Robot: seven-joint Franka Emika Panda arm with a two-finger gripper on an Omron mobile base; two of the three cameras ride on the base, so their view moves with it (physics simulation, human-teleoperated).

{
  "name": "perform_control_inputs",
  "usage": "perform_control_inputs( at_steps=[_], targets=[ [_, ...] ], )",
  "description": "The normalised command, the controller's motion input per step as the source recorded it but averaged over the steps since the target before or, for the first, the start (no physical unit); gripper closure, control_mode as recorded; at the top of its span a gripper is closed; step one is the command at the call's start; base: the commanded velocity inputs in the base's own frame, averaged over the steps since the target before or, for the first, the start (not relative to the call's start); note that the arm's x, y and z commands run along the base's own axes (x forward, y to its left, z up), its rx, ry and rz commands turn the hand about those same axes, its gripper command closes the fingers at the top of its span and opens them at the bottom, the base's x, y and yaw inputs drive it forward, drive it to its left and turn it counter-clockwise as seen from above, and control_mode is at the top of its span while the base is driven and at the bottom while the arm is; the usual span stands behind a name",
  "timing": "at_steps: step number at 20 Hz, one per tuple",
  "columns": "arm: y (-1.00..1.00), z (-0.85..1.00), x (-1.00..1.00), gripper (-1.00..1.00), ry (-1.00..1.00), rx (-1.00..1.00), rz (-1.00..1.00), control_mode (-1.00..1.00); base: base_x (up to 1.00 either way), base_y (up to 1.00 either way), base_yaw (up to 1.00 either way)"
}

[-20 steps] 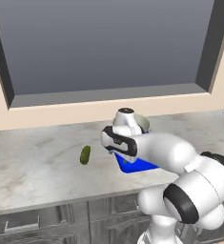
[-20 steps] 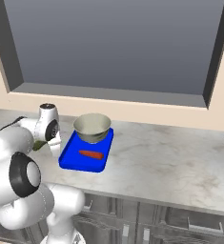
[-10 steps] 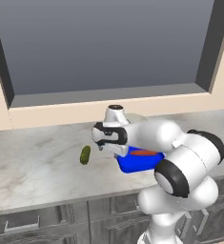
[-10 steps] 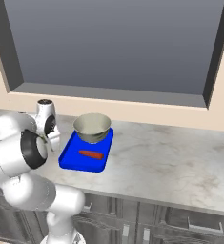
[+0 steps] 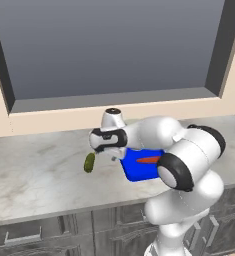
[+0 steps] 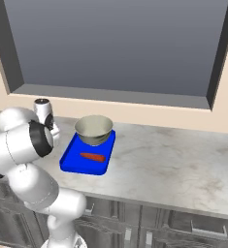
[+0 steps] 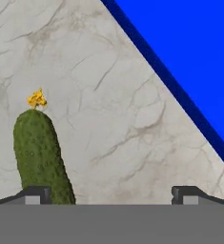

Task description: Place the two vegetables and bowl onto the tray for setting up a vegetable dip station.

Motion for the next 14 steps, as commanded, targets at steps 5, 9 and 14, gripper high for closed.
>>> perform_control_inputs(
  at_steps=[5,9,14],
  targets=[
    [0.36,-0.11,0.18,-1.00,-0.06,0.00,0.05,-1.00,0.00,0.00,0.00],
    [0.30,-0.11,0.27,-1.00,-0.01,0.00,0.01,-1.00,0.00,0.00,0.00],
    [0.28,-0.06,0.27,-1.00,0.08,0.00,0.02,-1.00,0.00,0.00,0.00]
  ],
)
